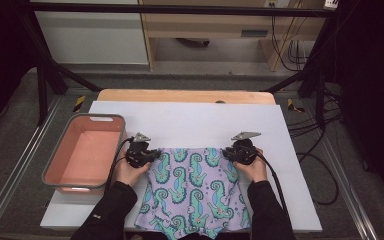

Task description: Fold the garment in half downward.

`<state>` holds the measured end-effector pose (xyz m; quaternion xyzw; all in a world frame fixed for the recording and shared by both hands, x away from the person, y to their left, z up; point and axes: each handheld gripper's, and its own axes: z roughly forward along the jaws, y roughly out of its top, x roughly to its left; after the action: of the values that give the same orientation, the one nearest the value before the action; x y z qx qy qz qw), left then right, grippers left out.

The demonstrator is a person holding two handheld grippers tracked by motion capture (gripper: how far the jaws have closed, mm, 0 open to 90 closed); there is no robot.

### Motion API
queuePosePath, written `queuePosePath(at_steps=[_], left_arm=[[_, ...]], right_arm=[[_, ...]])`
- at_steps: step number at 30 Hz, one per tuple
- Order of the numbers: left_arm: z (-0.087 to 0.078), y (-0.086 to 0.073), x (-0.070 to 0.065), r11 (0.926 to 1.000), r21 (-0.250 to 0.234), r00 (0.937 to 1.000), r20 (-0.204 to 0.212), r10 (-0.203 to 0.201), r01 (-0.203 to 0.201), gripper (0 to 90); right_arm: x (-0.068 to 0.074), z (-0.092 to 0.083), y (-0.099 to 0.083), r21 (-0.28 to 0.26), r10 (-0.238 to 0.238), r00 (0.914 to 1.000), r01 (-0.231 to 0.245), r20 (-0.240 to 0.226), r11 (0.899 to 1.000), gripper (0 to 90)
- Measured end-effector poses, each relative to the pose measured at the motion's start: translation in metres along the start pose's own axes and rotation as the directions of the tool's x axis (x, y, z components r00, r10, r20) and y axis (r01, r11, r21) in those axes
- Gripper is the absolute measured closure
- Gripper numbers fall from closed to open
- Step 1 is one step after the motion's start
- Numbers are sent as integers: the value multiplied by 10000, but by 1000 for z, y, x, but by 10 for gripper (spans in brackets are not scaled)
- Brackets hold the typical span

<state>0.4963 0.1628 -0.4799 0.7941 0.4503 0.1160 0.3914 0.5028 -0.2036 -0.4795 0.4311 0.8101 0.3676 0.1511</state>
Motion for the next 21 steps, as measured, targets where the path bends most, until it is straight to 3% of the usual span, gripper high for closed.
queuePosePath(at_steps=[4, 7, 11, 15, 18, 21], left_arm=[[-3, 1, 0, 9997, -235, 9999, 78, -76, 78, 865], [-10, 5, 0, 9968, -795, 9999, 62, -113, 118, 868], [-11, 16, 0, 9947, -1023, 9999, -86, -143, 134, 869], [-3, 27, 1, 9944, -1057, 9992, -373, -113, 73, 869], [6, 31, 4, 9944, -1033, 9986, -460, -268, 219, 869], [14, 29, 8, 9959, -778, 9979, -402, -498, 465, 859]], right_arm=[[0, -1, 2, 94, 195, 9997, -194, -177, 9998, 858], [-4, -5, 4, -274, 413, 9988, -420, -259, 9987, 866], [-10, -11, 12, -814, 479, 9988, -485, -97, 9955, 870], [-14, -10, 23, -1041, 302, 9988, -260, 385, 9942, 870], [-20, -2, 25, -845, 247, 9965, -180, 793, 9963, 868], [-24, 6, 21, -640, 339, 9958, -285, 853, 9975, 859]])
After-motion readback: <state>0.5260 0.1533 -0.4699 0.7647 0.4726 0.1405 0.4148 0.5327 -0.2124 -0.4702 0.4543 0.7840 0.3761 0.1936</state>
